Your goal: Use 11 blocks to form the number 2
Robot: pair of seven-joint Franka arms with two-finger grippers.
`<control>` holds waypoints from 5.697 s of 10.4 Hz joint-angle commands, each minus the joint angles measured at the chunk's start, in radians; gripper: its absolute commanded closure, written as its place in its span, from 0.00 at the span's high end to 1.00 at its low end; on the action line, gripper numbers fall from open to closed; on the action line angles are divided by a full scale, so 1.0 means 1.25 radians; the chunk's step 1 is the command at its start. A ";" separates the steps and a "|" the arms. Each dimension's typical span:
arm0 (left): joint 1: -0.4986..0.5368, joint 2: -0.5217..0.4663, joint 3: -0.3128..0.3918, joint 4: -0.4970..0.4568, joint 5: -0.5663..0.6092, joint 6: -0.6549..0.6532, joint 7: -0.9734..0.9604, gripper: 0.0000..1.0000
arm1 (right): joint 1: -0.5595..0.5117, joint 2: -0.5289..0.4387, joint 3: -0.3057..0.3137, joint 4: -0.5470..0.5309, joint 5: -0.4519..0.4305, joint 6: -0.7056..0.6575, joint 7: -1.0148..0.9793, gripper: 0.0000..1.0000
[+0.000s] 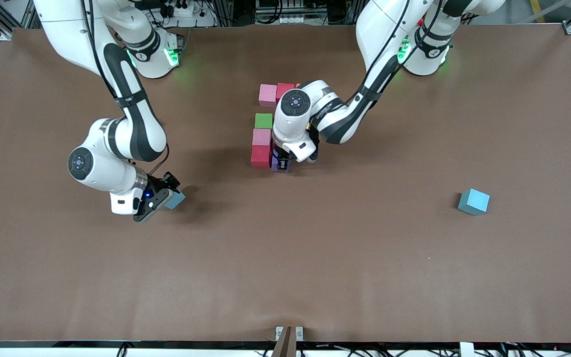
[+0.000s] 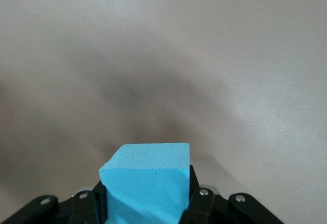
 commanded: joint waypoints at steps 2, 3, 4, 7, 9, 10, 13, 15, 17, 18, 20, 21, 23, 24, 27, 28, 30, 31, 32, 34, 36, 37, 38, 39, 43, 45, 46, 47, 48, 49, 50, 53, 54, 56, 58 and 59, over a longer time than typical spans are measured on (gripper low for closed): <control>-0.007 0.009 0.005 0.013 0.016 0.003 -0.017 0.03 | 0.018 -0.020 -0.004 0.032 0.013 -0.083 0.072 0.41; -0.008 0.009 0.005 0.013 0.016 0.003 -0.017 0.03 | 0.021 -0.020 -0.004 0.033 0.011 -0.089 0.083 0.41; -0.008 0.009 0.005 0.013 0.017 0.003 -0.016 0.03 | 0.022 -0.026 -0.004 0.033 0.009 -0.089 0.086 0.41; -0.010 0.010 0.005 0.012 0.018 0.000 -0.014 0.03 | 0.022 -0.033 -0.005 0.033 0.004 -0.116 0.096 0.41; -0.010 0.010 0.004 0.012 0.020 -0.024 -0.014 0.03 | 0.021 -0.036 -0.008 0.039 0.002 -0.134 0.096 0.41; -0.011 0.010 0.000 0.012 0.020 -0.035 -0.014 0.03 | 0.021 -0.038 -0.009 0.042 0.001 -0.138 0.096 0.41; -0.011 0.006 -0.005 0.015 0.018 -0.052 -0.014 0.03 | 0.021 -0.040 -0.009 0.043 -0.007 -0.145 0.096 0.41; -0.011 0.007 -0.005 0.023 0.017 -0.052 -0.014 0.03 | 0.020 -0.043 -0.010 0.044 -0.008 -0.154 0.096 0.41; -0.011 0.009 -0.005 0.029 0.016 -0.052 -0.014 0.04 | 0.021 -0.043 -0.010 0.044 -0.013 -0.154 0.096 0.41; -0.011 0.010 -0.005 0.029 0.016 -0.052 -0.014 0.04 | 0.020 -0.043 -0.010 0.045 -0.019 -0.155 0.096 0.41; -0.010 0.011 -0.005 0.029 0.016 -0.052 -0.012 0.05 | 0.020 -0.043 -0.010 0.044 -0.019 -0.154 0.094 0.41; -0.010 0.011 -0.005 0.029 0.016 -0.052 -0.012 0.06 | 0.020 -0.043 -0.009 0.044 -0.019 -0.155 0.094 0.41; -0.010 0.013 -0.005 0.031 0.015 -0.052 -0.012 0.08 | 0.018 -0.043 -0.009 0.045 -0.019 -0.155 0.094 0.41; -0.010 0.017 -0.005 0.034 0.014 -0.052 -0.012 0.08 | 0.018 -0.042 -0.009 0.045 -0.019 -0.154 0.094 0.41; -0.010 0.027 -0.003 0.045 0.012 -0.052 -0.014 0.08 | 0.017 -0.043 -0.009 0.045 -0.019 -0.155 0.094 0.41; -0.010 0.027 -0.005 0.047 0.012 -0.052 -0.014 0.08 | 0.021 -0.042 -0.009 0.045 -0.019 -0.155 0.096 0.41; -0.010 0.027 -0.005 0.048 0.012 -0.052 -0.015 0.08 | 0.022 -0.042 -0.009 0.045 -0.019 -0.152 0.096 0.41; -0.010 0.027 -0.005 0.048 0.012 -0.052 -0.014 0.12 | 0.023 -0.042 -0.009 0.044 -0.019 -0.152 0.096 0.41; -0.010 0.027 -0.005 0.048 0.012 -0.052 -0.014 0.34 | 0.023 -0.042 -0.009 0.045 -0.019 -0.152 0.096 0.41; -0.010 0.027 -0.003 0.048 0.022 -0.051 -0.009 1.00 | 0.023 -0.042 -0.009 0.045 -0.019 -0.152 0.094 0.41; -0.010 0.023 -0.003 0.048 0.022 -0.052 -0.007 1.00 | 0.023 -0.042 -0.009 0.045 -0.019 -0.152 0.093 0.41; -0.010 0.021 -0.003 0.048 0.022 -0.052 -0.009 1.00 | 0.023 -0.042 -0.009 0.045 -0.019 -0.154 0.094 0.41; -0.010 0.016 -0.005 0.047 0.022 -0.054 -0.010 1.00 | 0.025 -0.042 -0.007 0.048 -0.019 -0.154 0.094 0.41; -0.010 0.005 -0.006 0.045 0.025 -0.070 -0.009 1.00 | 0.027 -0.042 -0.005 0.053 -0.019 -0.155 0.097 0.41; -0.012 -0.080 -0.007 0.039 0.025 -0.176 0.153 1.00 | 0.076 -0.043 -0.005 0.080 -0.019 -0.183 0.168 0.41; 0.000 -0.131 0.010 0.038 0.025 -0.225 0.271 1.00 | 0.083 -0.043 -0.002 0.086 -0.018 -0.188 0.201 0.41; 0.004 -0.156 0.031 0.038 0.025 -0.246 0.343 1.00 | 0.102 -0.043 -0.004 0.090 -0.018 -0.187 0.214 0.41; 0.017 -0.179 0.050 0.038 0.023 -0.273 0.421 1.00 | 0.115 -0.043 -0.004 0.101 -0.018 -0.187 0.247 0.41; 0.057 -0.211 0.051 0.038 0.023 -0.313 0.519 1.00 | 0.135 -0.042 -0.004 0.110 -0.016 -0.186 0.277 0.41; 0.103 -0.239 0.049 0.039 0.015 -0.344 0.622 1.00 | 0.151 -0.041 -0.004 0.125 -0.014 -0.183 0.281 0.41; 0.129 -0.265 0.051 0.038 0.015 -0.393 0.718 1.00 | 0.175 -0.032 -0.004 0.153 -0.012 -0.181 0.282 0.41; 0.245 -0.319 0.051 0.038 0.014 -0.498 1.058 1.00 | 0.267 0.022 -0.002 0.228 -0.012 -0.134 0.332 0.42; 0.293 -0.342 0.051 0.026 0.015 -0.536 1.216 1.00 | 0.294 0.046 -0.002 0.245 -0.008 -0.100 0.325 0.42; 0.373 -0.390 0.052 -0.046 0.015 -0.538 1.431 1.00 | 0.310 0.106 0.010 0.332 -0.005 -0.103 0.265 0.44; 0.431 -0.412 0.062 -0.110 0.022 -0.518 1.574 1.00 | 0.308 0.161 0.060 0.388 -0.004 -0.094 0.201 0.33; 0.439 -0.433 0.092 -0.162 0.022 -0.481 1.629 1.00 | 0.312 0.181 0.071 0.417 -0.004 -0.085 0.172 0.21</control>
